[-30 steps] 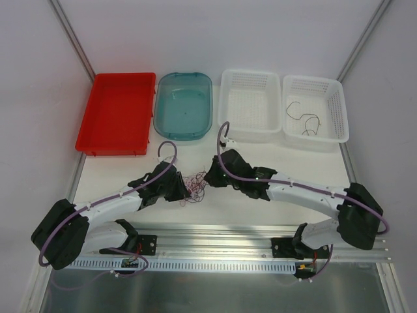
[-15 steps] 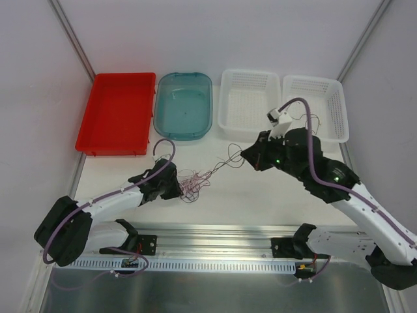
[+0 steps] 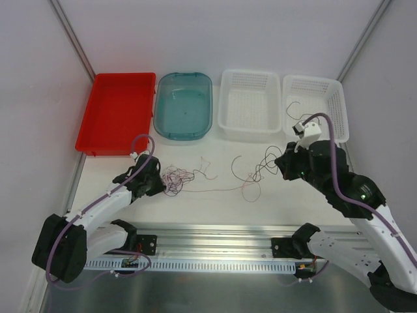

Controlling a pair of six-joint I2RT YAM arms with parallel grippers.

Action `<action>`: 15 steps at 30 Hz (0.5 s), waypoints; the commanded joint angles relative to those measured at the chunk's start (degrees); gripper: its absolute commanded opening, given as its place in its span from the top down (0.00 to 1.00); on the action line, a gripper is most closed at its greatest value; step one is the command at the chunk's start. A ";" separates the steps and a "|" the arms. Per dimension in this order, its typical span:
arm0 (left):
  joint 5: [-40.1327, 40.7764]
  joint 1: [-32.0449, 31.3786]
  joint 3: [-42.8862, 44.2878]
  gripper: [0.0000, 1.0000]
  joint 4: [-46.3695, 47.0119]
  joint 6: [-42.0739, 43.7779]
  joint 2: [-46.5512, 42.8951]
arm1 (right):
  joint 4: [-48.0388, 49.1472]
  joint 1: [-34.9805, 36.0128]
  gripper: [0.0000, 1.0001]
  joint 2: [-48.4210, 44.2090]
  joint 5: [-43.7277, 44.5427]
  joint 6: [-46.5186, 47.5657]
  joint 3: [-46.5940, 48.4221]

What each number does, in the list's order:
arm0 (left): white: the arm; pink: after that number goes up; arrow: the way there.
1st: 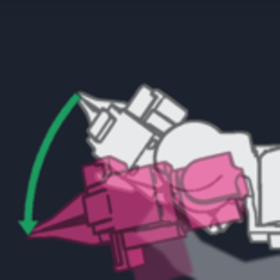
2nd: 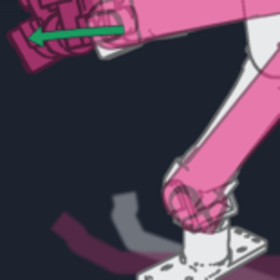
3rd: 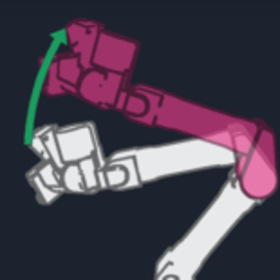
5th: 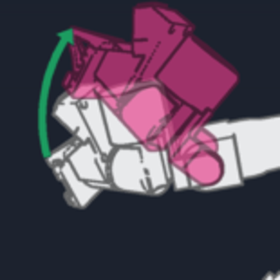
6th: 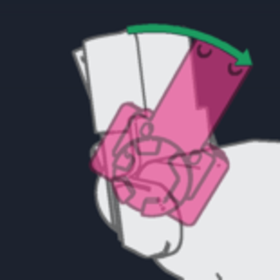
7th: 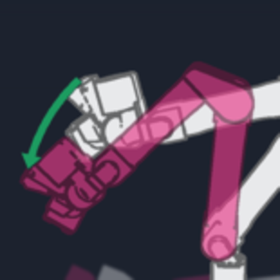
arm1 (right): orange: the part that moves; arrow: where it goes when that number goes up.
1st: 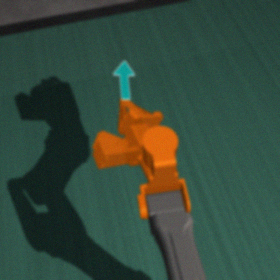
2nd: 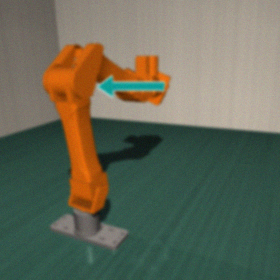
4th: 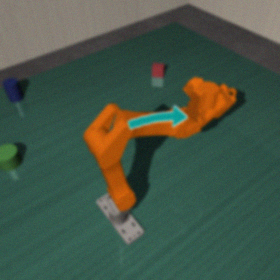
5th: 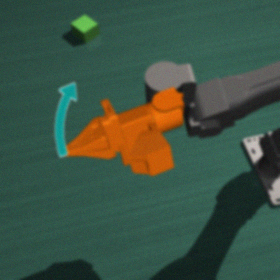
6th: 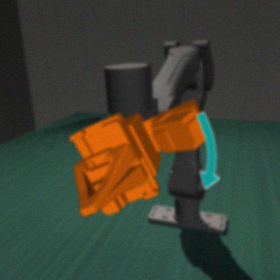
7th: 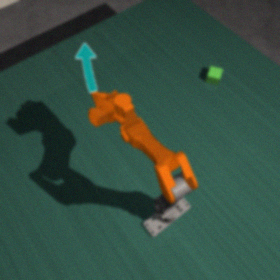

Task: Untangle the cables

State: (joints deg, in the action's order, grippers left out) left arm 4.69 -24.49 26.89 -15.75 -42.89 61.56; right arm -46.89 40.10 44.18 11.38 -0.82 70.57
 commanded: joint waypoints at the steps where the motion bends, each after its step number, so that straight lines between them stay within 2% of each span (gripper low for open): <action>1: 1.64 2.08 0.53 1.00 -3.59 2.64 -3.46 | 0.73 -1.68 0.99 1.43 -2.21 -0.40 -6.39; 6: -0.64 2.08 1.84 0.98 -4.73 4.04 -7.15 | 9.00 -1.95 0.96 5.20 -7.86 -4.89 -17.29; 8: -0.38 2.17 2.89 0.96 -5.78 5.10 -8.73 | 11.03 -2.21 0.82 6.78 -6.55 -6.73 -20.72; 9: -0.03 2.17 3.33 0.95 -7.18 5.54 -9.09 | 11.21 -2.13 0.68 8.18 -4.63 -7.17 -21.43; 10: 0.06 2.17 3.86 0.94 -7.63 5.89 -9.61 | 11.04 -2.48 0.64 8.98 -4.00 -7.44 -21.96; 12: -0.90 2.25 5.71 0.85 -8.59 7.91 -10.49 | 10.51 -2.48 0.52 9.78 -3.38 -7.44 -22.14; 14: -2.66 2.08 7.55 0.76 -9.47 10.63 -10.93 | 10.07 -2.48 0.48 9.78 -3.20 -7.09 -21.70; 15: -3.54 2.08 8.17 0.65 -9.56 11.42 -10.94 | 9.98 -2.48 0.46 9.52 -3.03 -6.92 -21.61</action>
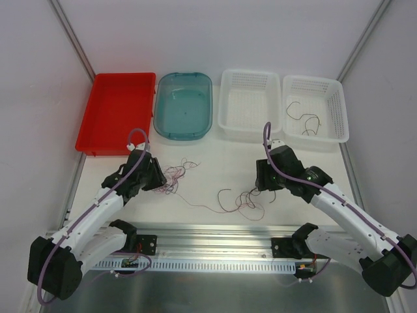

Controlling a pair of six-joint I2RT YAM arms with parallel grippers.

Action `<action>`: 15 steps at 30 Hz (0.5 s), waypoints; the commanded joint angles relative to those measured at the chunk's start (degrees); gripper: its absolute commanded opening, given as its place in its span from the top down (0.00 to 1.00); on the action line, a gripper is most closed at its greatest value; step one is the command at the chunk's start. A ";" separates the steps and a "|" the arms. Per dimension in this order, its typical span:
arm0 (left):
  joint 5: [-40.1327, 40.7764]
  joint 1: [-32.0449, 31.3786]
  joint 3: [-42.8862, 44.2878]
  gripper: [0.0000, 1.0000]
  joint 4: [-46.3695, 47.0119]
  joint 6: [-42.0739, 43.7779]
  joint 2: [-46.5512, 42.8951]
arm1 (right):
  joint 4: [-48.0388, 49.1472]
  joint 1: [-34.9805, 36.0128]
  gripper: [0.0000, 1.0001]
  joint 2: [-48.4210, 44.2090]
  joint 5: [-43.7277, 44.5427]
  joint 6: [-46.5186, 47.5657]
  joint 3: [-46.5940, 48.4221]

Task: Untangle the cables

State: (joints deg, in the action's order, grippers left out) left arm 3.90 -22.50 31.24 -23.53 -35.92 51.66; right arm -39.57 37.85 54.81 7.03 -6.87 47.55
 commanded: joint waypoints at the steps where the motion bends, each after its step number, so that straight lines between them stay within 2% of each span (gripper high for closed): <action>1: -3.80 0.09 4.35 0.60 -2.13 5.68 -1.29 | 2.31 -0.23 0.45 -1.28 1.24 -0.86 1.58; 2: -5.73 0.18 5.31 0.50 -2.14 6.21 -1.30 | 2.31 -0.23 0.44 -1.19 0.97 -0.77 1.84; 7: -14.17 0.00 8.04 0.31 -2.22 8.50 -0.95 | 2.48 -0.40 0.44 -0.32 1.14 -1.65 -0.17; 10: -19.18 -0.79 9.10 0.23 -2.22 8.06 -0.33 | 3.88 -1.28 0.44 0.65 1.85 -4.37 -2.54; 13: -19.11 -5.61 10.24 0.21 -2.22 7.88 1.68 | 7.04 -2.95 0.44 1.00 1.76 -7.61 -5.87; 15: -17.45 -11.58 11.55 0.20 -1.96 8.50 3.61 | 9.06 -4.35 0.44 1.53 0.98 -9.12 -7.29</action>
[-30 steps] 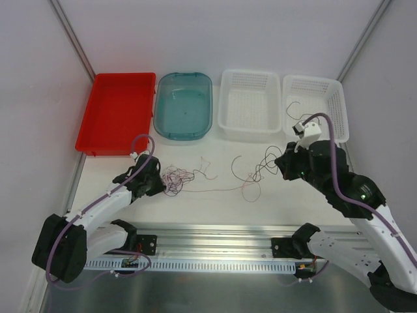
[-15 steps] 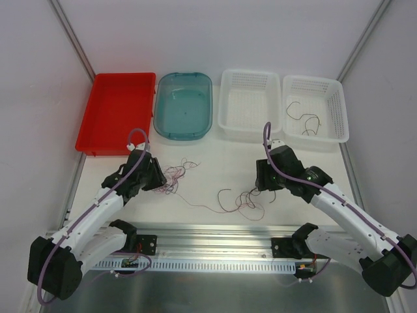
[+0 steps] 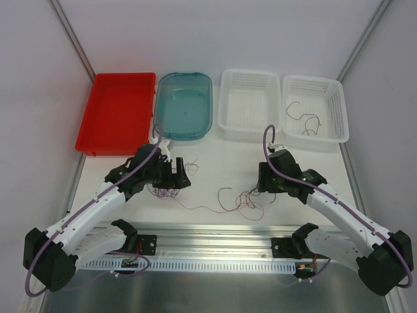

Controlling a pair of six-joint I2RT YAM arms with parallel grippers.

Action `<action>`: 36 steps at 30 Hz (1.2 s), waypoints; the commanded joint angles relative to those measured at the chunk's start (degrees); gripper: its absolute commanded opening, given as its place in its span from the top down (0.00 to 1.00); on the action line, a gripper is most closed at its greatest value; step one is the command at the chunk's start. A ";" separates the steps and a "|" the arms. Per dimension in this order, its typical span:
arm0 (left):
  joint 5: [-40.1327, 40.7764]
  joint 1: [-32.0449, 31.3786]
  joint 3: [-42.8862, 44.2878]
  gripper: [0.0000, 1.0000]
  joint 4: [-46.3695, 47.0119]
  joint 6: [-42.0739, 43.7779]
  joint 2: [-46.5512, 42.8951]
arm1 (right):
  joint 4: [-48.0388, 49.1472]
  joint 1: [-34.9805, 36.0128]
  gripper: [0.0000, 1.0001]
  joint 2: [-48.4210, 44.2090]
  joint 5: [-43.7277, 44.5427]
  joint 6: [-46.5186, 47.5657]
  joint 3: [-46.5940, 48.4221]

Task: Untangle the cables

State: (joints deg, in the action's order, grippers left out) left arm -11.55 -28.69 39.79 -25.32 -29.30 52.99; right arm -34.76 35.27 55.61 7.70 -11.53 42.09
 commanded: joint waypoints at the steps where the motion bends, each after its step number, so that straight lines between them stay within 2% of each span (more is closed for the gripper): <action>1: -1.72 -7.42 3.45 0.20 0.01 2.83 4.73 | 5.83 -2.04 0.44 0.98 0.12 -5.08 -3.05; 6: 2.58 -19.00 6.61 0.19 1.06 7.23 12.82 | 10.50 -3.80 0.43 2.83 -0.58 -9.29 -6.13; 10: 4.17 -25.43 9.16 0.20 4.83 11.97 21.68 | 15.32 -4.59 0.44 4.93 -1.55 -12.11 -8.86; 17: 5.75 -34.05 15.31 0.25 10.55 16.99 34.18 | 17.71 -5.29 0.49 5.91 -0.41 -14.14 -10.88; 24: 8.30 -38.10 17.34 0.32 14.50 18.75 41.13 | 19.11 -6.96 0.54 6.52 -1.81 -14.31 -12.29; 32: 8.21 -39.34 17.87 0.39 16.79 18.40 46.15 | 21.93 -8.02 0.59 8.63 -3.66 -15.45 -13.34; 35: 8.74 -39.34 17.52 0.45 17.15 18.05 46.76 | 22.81 -8.11 0.61 9.42 -4.01 -15.54 -13.52; 36: 8.74 -39.43 17.43 0.50 17.23 18.05 46.94 | 22.90 -8.19 0.62 9.60 -4.27 -15.63 -13.52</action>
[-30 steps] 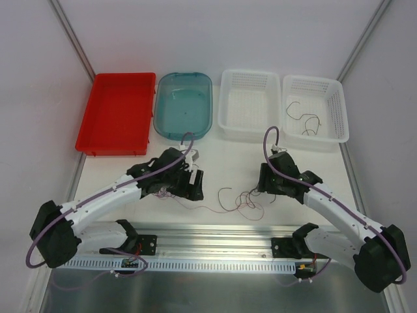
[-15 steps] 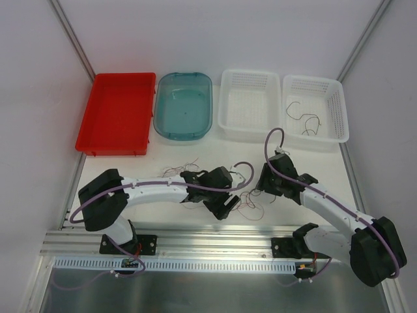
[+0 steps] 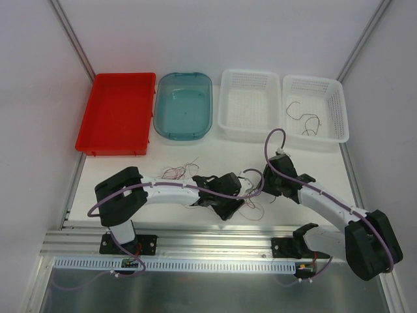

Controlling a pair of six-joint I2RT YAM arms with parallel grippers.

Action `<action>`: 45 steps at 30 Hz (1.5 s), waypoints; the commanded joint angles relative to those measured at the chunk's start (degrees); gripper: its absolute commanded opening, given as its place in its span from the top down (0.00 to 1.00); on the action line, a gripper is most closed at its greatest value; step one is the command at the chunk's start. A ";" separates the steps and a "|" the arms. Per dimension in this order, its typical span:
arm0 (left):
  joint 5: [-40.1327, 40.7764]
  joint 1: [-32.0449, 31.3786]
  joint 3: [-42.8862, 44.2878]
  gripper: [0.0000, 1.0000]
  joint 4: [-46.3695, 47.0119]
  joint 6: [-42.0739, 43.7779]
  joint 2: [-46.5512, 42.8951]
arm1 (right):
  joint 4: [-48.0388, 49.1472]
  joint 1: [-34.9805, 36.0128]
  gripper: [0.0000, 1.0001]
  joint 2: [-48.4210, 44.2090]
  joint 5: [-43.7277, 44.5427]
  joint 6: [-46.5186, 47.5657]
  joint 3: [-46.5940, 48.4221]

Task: Untangle the cables

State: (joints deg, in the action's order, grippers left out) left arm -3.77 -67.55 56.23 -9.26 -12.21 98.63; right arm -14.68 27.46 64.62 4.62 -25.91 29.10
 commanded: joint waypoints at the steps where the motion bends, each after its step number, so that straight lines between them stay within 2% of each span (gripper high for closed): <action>1: 1.22 -0.65 0.99 0.52 1.26 0.96 1.48 | 2.90 -0.48 0.62 0.68 -1.28 -1.16 -0.54; 3: 1.31 -0.57 0.90 0.56 1.17 0.87 1.65 | 3.08 -0.57 0.63 0.95 -1.37 -1.33 -0.63; 7: 1.31 -0.65 0.38 0.74 1.26 0.69 2.00 | 3.43 -0.74 0.64 0.86 -1.37 -1.60 -0.89; 8: 1.31 -0.65 0.11 0.81 1.26 0.61 2.01 | 3.51 -0.66 0.64 0.86 -1.46 -1.60 -0.98; 13: 1.57 -0.65 -0.85 1.00 1.17 0.34 1.04 | 3.87 -1.10 0.69 1.12 -1.55 -1.77 -1.07; 20: 2.97 -0.65 -3.05 1.00 0.91 0.96 -4.14 | 1.41 -1.62 0.80 -0.54 0.03 -0.55 0.17; 24: 6.75 -0.30 -5.25 1.00 -0.76 0.78 -9.93 | -2.81 -2.41 0.94 -3.09 2.75 1.73 2.35; 28: 7.11 2.50 -7.44 1.00 -4.01 -0.80 -14.16 | -8.08 -3.55 0.99 -6.43 5.39 4.63 5.77; 35: 6.23 14.27 -11.49 1.00 -9.28 -5.19 -22.07 | -20.28 -6.89 0.99 -13.90 9.88 12.10 16.76; 42: 7.11 32.18 -12.11 1.00 -17.10 -10.02 -26.47 | -28.91 -13.13 0.99 -19.09 8.65 19.66 31.35; 45: 4.22 36.95 -10.44 1.00 -19.39 -11.43 -27.00 | -31.64 -15.15 0.99 -19.62 7.95 22.12 37.33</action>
State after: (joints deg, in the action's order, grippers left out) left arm 1.98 -33.89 44.18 -23.81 -20.56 73.41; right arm -40.84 14.00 45.95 12.56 -9.02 60.58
